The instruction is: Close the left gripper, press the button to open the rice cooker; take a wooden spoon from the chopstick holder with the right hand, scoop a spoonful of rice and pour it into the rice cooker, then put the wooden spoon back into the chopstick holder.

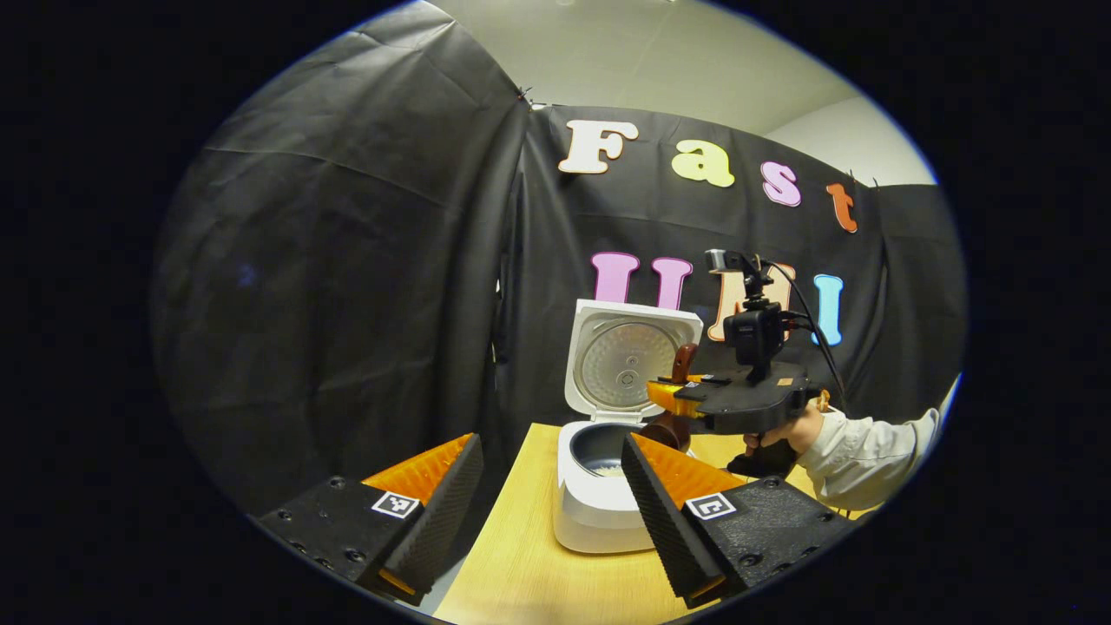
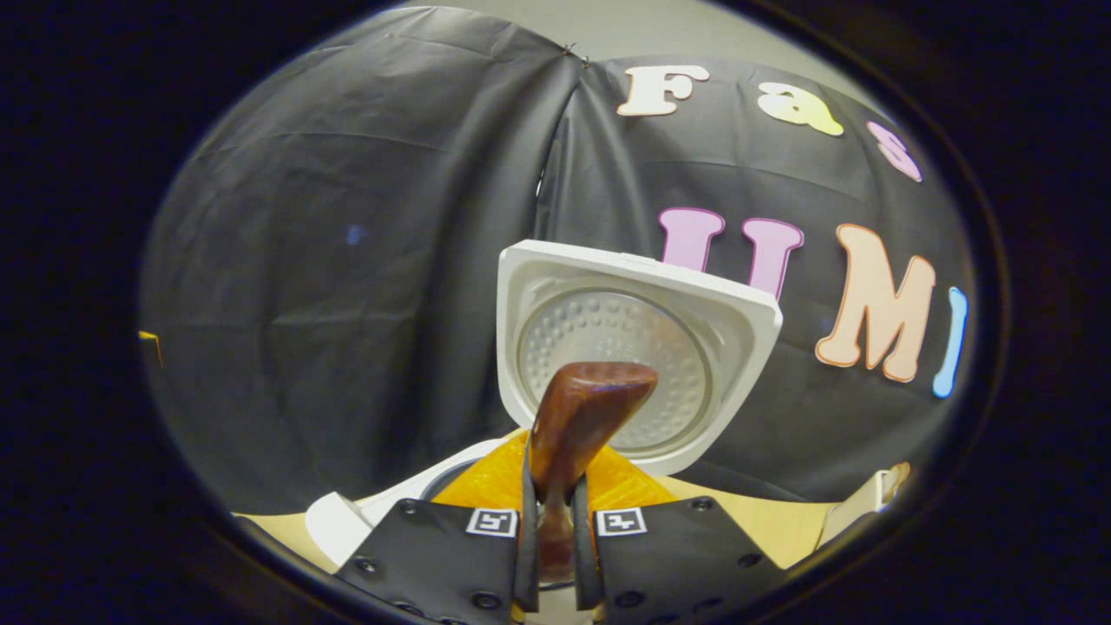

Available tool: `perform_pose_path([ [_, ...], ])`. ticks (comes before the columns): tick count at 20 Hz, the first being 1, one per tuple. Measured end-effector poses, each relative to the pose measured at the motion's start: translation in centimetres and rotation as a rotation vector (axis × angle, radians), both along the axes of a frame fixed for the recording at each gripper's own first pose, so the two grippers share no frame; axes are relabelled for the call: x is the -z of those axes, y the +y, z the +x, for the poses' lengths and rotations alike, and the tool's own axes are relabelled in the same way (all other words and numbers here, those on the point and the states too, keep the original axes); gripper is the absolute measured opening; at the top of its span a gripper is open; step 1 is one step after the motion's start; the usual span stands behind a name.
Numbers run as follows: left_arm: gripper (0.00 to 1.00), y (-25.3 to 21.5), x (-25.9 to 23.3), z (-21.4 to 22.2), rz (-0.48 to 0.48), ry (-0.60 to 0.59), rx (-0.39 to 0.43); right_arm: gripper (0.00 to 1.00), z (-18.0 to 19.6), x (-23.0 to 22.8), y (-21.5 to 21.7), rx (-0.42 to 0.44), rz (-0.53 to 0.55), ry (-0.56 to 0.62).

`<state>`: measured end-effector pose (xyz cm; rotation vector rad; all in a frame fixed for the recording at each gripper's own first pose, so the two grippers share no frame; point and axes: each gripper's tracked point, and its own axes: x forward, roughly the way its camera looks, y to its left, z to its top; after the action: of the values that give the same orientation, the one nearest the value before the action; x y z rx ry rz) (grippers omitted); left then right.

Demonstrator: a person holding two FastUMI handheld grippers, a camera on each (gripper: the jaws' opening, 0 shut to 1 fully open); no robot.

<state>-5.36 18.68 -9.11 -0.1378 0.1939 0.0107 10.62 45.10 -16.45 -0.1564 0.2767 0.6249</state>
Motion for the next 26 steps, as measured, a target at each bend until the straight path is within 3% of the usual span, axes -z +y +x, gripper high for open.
perform_pose_path([
  [6,0.95,-1.5,-0.4,1.6,-0.004,-0.007,0.030,0.19,0.5,-3.4,-4.5,0.061,0.119,0.069],
  [10,0.92,-3.2,-1.4,3.0,0.012,-0.027,0.061,0.18,0.4,-5.3,-10.1,0.123,0.156,0.074],
  [20,0.95,-10.3,-3.9,6.7,0.021,-0.079,0.138,0.17,0.9,-5.4,-30.4,0.395,0.208,0.105],
  [26,0.95,-15.5,-4.7,8.0,0.019,-0.094,0.185,0.17,0.0,-4.5,-43.0,0.558,0.177,0.088],
])
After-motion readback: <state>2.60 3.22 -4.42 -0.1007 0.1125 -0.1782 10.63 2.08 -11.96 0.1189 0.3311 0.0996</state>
